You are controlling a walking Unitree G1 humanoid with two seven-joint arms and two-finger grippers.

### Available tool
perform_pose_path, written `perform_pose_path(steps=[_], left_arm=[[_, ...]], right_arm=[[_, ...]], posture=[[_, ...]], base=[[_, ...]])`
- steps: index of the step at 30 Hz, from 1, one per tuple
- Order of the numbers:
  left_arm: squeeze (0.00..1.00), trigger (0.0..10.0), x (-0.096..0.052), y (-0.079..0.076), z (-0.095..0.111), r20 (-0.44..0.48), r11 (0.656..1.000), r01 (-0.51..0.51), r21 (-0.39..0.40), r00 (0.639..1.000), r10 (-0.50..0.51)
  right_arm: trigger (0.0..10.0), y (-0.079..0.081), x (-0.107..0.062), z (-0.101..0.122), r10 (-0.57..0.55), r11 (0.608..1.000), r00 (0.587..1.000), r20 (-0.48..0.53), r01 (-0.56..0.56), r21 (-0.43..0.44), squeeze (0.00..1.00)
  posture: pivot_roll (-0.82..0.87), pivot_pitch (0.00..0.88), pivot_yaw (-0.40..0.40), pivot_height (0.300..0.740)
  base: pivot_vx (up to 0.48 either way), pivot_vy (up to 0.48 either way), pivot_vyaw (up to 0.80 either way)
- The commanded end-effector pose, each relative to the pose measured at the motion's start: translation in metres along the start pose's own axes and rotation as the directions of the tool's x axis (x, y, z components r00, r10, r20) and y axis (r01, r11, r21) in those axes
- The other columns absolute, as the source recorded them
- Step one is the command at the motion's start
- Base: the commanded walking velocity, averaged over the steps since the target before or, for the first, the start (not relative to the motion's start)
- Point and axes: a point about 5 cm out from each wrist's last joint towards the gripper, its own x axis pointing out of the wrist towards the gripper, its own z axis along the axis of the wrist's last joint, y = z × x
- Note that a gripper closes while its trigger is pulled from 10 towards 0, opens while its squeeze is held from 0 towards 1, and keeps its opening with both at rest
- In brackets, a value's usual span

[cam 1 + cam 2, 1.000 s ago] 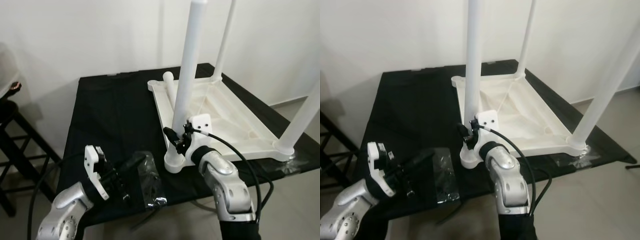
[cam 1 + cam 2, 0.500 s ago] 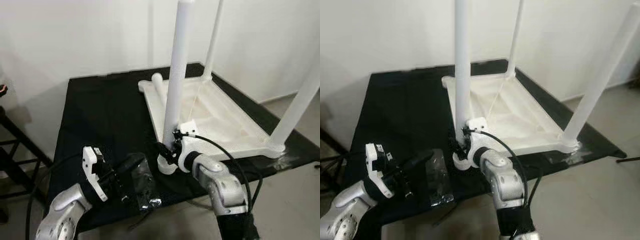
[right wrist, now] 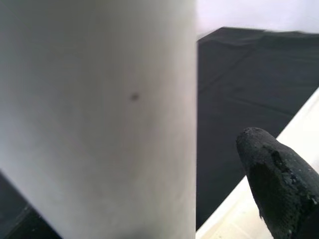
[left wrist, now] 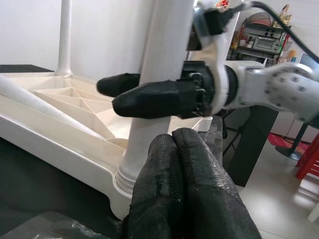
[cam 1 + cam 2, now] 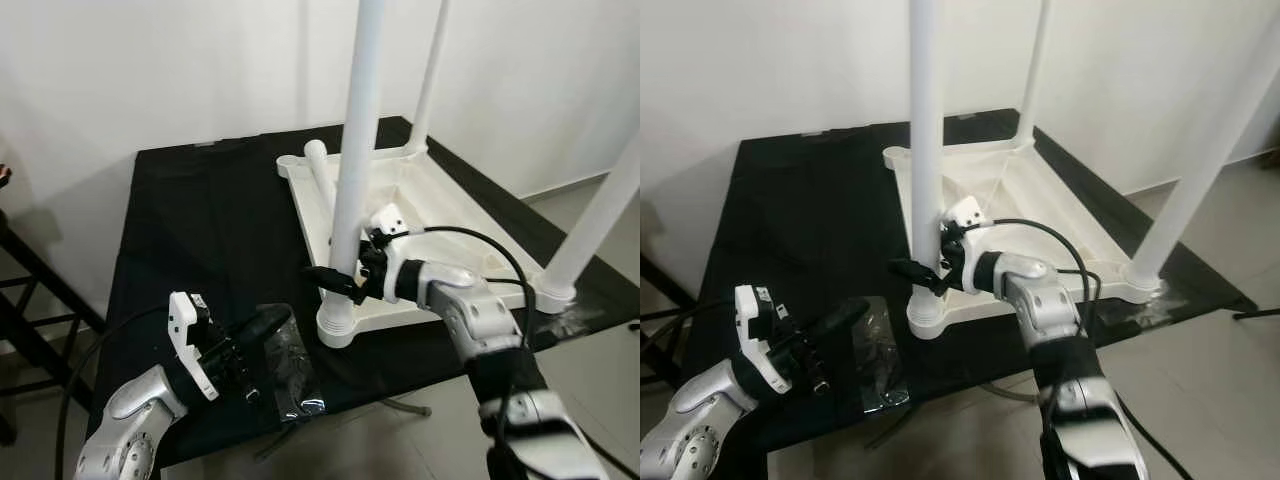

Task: Building children table

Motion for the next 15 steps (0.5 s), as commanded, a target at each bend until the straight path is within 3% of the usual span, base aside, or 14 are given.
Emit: perform_pose_path(steps=[1,3,4,9,15], left_arm=[[0.00,10.0,0.0005,-0.0013,-0.0022,-0.005,1.000,0.002,-0.001,1.000,-0.002],[0.00,10.0,0.0007,-0.0015,-0.0024,-0.005,1.000,0.002,0.000,1.000,-0.002],[0.00,10.0,0.0007,-0.0018,-0.0026,-0.005,1.000,0.001,0.001,1.000,-0.001],[0.00,10.0,0.0006,-0.0023,-0.0032,-0.005,1.000,-0.001,0.002,1.000,0.001],[0.00,10.0,0.0006,-0.0022,-0.0035,-0.006,1.000,0.001,0.000,1.000,-0.001]], right_arm=[[10.0,-0.0037,-0.0021,0.0038,0.025,1.000,0.999,0.037,-0.026,0.006,0.00],[10.0,-0.0055,-0.0020,0.0049,0.059,0.998,0.997,0.044,-0.059,0.005,0.00],[0.0,-0.0044,-0.0017,0.0057,0.105,0.994,0.993,0.046,-0.105,0.001,0.00],[0.0,-0.0015,-0.0017,0.0039,0.234,0.972,0.972,0.024,-0.234,-0.007,0.00],[0.0,-0.0061,-0.0053,0.0011,0.235,0.972,0.972,0.007,-0.235,-0.004,0.00]], posture=[[0.03,0.000,-0.012,0.740],[0.03,0.000,-0.012,0.740],[0.04,0.000,-0.013,0.740],[0.04,0.000,-0.014,0.740],[0.03,0.000,-0.010,0.740]], base=[[0.000,0.000,0.00],[0.000,0.000,0.00],[0.000,0.000,0.00],[0.000,0.000,0.00],[0.000,0.000,0.00]])
